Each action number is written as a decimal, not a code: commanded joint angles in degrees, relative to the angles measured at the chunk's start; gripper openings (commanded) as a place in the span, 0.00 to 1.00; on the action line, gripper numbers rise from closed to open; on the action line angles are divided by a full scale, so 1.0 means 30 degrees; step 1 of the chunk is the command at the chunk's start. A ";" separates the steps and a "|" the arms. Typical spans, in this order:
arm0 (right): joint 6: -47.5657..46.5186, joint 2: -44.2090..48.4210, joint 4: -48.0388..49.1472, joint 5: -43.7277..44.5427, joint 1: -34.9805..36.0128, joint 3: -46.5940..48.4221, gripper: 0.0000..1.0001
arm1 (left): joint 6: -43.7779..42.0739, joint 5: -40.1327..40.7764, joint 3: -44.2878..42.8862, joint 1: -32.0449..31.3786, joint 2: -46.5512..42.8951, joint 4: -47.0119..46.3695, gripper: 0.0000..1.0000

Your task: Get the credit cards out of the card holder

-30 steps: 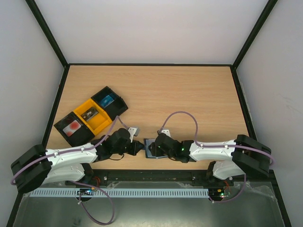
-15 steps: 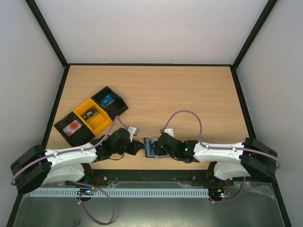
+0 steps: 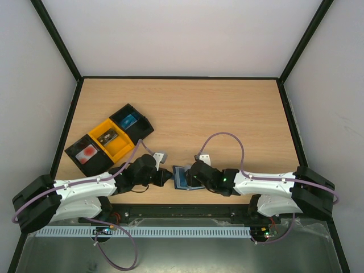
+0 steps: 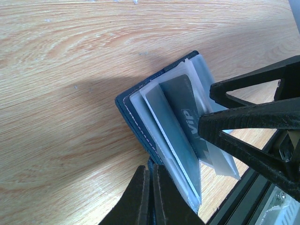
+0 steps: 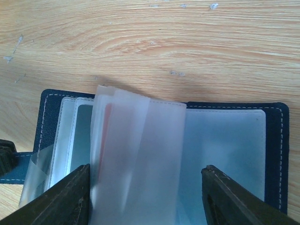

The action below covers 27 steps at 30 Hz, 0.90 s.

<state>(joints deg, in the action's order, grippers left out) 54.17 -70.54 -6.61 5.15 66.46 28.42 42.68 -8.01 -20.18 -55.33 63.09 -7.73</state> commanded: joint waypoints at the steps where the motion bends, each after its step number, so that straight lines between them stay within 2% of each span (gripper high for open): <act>1: -0.0017 0.0144 -0.1785 0.0978 -0.0003 -0.0176 0.60 | -0.0100 0.0400 0.0170 -0.0072 -0.0091 0.0408 0.03; 7: 0.0147 0.0436 -0.2314 0.1288 -0.0004 -0.0053 0.61 | -0.0089 0.0512 0.0170 -0.0072 -0.0141 0.0513 0.03; 18: 0.0308 0.0862 -0.4074 0.2460 -0.0004 0.0738 0.49 | -0.0086 0.1637 -0.0123 -0.0044 -0.0010 0.1529 0.03; 22: 0.0384 0.1511 -0.4036 0.2824 -0.0004 0.0929 0.45 | 0.0332 0.1833 -0.0143 -0.0050 -0.0230 0.1715 0.16; 24: 0.0374 0.1855 -0.3572 0.2920 -0.0004 0.0807 0.44 | 0.0637 0.1940 -0.0185 -0.0074 -0.0503 0.1886 0.29; 27: 0.0428 0.2010 -0.2925 0.2686 -0.0031 0.0671 0.42 | 0.1036 0.2114 -0.0490 -0.0058 -0.1096 0.2345 0.42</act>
<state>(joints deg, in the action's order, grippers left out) 54.68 -65.71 -16.47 11.03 66.39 29.63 44.36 -3.27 -20.21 -55.33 62.39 -3.01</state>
